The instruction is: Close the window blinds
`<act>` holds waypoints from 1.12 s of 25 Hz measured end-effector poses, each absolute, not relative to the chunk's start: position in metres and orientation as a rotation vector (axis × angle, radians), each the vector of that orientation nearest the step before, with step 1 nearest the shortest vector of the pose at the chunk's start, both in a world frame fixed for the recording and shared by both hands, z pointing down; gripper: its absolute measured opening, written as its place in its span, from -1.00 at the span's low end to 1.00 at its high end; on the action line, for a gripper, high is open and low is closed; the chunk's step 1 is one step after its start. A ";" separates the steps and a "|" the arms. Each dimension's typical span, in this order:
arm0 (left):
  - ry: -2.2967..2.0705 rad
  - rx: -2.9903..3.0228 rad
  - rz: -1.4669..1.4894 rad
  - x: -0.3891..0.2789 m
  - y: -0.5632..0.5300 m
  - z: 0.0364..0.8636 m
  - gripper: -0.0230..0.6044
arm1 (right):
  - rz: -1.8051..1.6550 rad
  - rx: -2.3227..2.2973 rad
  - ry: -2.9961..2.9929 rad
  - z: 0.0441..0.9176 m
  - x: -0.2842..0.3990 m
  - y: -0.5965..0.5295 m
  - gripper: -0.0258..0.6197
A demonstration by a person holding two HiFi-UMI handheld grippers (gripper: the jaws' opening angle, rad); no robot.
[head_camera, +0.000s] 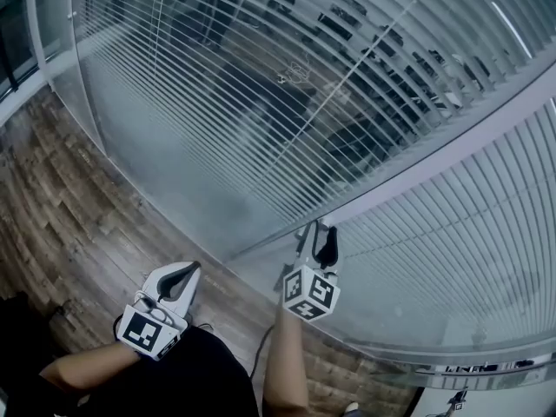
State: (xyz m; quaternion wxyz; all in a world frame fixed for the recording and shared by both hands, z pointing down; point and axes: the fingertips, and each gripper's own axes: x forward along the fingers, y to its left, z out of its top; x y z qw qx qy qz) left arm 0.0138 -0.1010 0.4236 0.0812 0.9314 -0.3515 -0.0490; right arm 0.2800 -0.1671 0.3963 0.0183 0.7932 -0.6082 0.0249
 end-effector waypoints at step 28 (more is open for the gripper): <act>-0.935 2.779 -0.160 0.022 -0.086 0.430 -0.92 | 0.427 2.734 -2.040 0.401 0.297 -0.165 -0.52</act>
